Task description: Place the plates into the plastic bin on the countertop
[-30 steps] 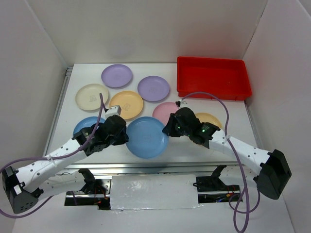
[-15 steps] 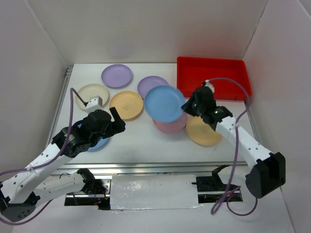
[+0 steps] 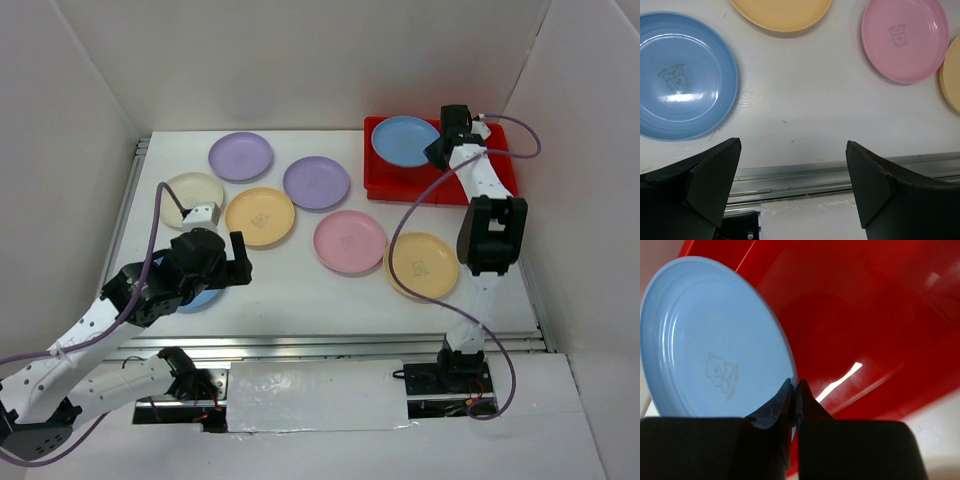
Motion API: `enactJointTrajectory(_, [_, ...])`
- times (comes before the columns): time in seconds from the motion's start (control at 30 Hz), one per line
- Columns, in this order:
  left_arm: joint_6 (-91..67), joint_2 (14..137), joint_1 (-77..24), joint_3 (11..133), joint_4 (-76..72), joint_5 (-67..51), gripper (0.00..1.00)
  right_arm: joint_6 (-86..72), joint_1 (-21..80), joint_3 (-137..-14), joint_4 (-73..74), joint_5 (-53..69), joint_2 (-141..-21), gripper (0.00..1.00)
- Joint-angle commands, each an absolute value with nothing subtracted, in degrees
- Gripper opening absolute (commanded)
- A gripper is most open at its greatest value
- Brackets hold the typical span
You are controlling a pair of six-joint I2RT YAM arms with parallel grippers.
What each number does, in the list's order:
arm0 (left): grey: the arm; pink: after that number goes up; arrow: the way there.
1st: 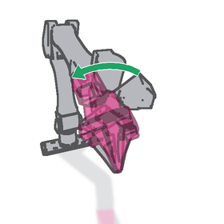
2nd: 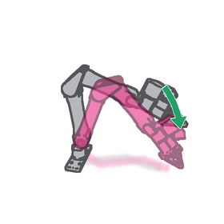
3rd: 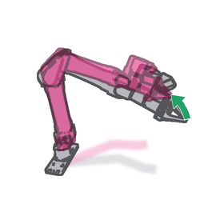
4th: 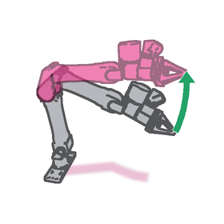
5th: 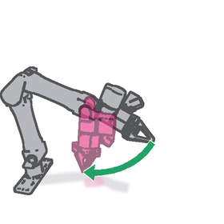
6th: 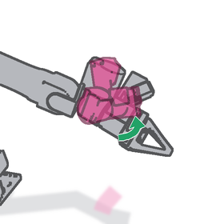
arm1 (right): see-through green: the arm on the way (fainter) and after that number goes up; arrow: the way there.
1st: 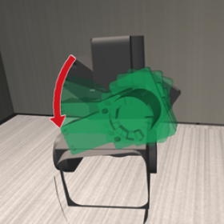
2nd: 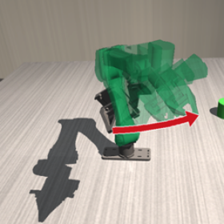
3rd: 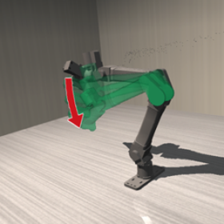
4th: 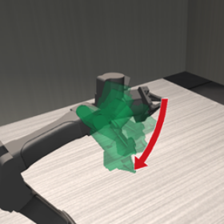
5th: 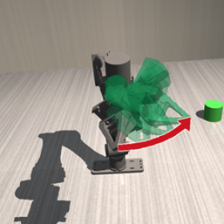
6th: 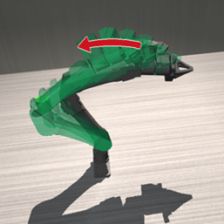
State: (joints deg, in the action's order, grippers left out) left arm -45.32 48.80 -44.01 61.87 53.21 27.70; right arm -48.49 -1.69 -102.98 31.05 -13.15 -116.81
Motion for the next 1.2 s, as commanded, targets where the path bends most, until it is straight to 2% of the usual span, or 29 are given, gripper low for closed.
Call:
enactJointTrajectory(0.0, [-39.6, 47.8, -43.5, 60.6, 51.1, 23.5, 0.99, -46.3, -2.4, -115.7, 38.2, -15.3, -124.7, 0.00])
enactJointTrajectory(0.13, [-38.5, 47.4, -43.2, 58.5, 49.1, 21.4, 0.99, -44.3, -3.2, -123.0, 37.9, -13.7, -130.1, 0.01])
enactJointTrajectory(0.2, [-37.7, 47.5, -43.0, 57.7, 48.2, 20.5, 0.99, -43.9, -3.4, -123.2, 36.1, -13.4, -130.8, 0.07])
enactJointTrajectory(0.23, [-37.4, 47.5, -43.0, 57.5, 47.8, 20.0, 0.99, -43.2, -3.5, -123.5, 35.6, -12.1, -131.0, 0.15])
enactJointTrajectory(0.27, [-36.6, 47.5, -43.0, 57.1, 47.1, 19.4, 0.99, -42.8, -3.5, -123.9, 35.9, -11.4, -131.4, 0.72])
enactJointTrajectory(0.3, [-36.2, 47.3, -43.0, 57.0, 46.8, 18.3, 0.99, -42.6, -3.6, -124.8, 36.2, -10.9, -131.4, 1.00])
enactJointTrajectory(0.47, [-36.5, 46.2, -42.9, 57.8, 47.0, 20.7, 0.99, -42.2, -2.7, -119.8, 35.6, -12.8, -122.3, 1.00])
enactJointTrajectory(0.6, [-39.7, 46.9, -42.9, 59.0, 50.9, 28.8, 0.99, -37.9, -0.3, -110.0, 36.2, -11.8, -112.0, 1.00])
enactJointTrajectory(0.63, [-41.4, 47.4, -42.8, 59.1, 51.8, 32.6, 0.99, -34.3, 3.0, -107.8, 36.7, -10.6, -108.0, 1.00])
enactJointTrajectory(0.73, [-42.9, 47.6, -42.6, 58.0, 52.0, 37.7, 0.99, -29.1, 12.0, -94.7, 36.4, -7.4, -99.1, 1.00])
enactJointTrajectory(0.77, [-42.5, 47.8, -41.9, 57.7, 51.2, 37.7, 0.99, -28.1, 14.3, -86.1, 33.1, -6.5, -97.0, 1.00])
enactJointTrajectory(0.83, [-41.1, 48.3, -40.8, 57.8, 50.4, 34.7, 0.99, -28.2, 18.7, -78.4, 28.9, -4.1, -91.2, 1.00])
enactJointTrajectory(0.87, [-40.7, 48.1, -40.0, 57.5, 49.8, 34.0, 0.99, -28.4, 22.7, -72.5, 25.2, -2.7, -90.0, 1.00])
enactJointTrajectory(0.97, [-39.6, 46.6, -38.6, 56.6, 48.3, 31.9, 0.99, -29.8, 30.4, -67.8, 21.4, -4.6, -89.8, 1.00])
enactJointTrajectory(1.17, [-37.8, 43.0, -36.2, 54.9, 45.9, 28.7, 0.99, -29.3, 38.2, -72.0, 21.8, -11.7, -100.1, 0.96])
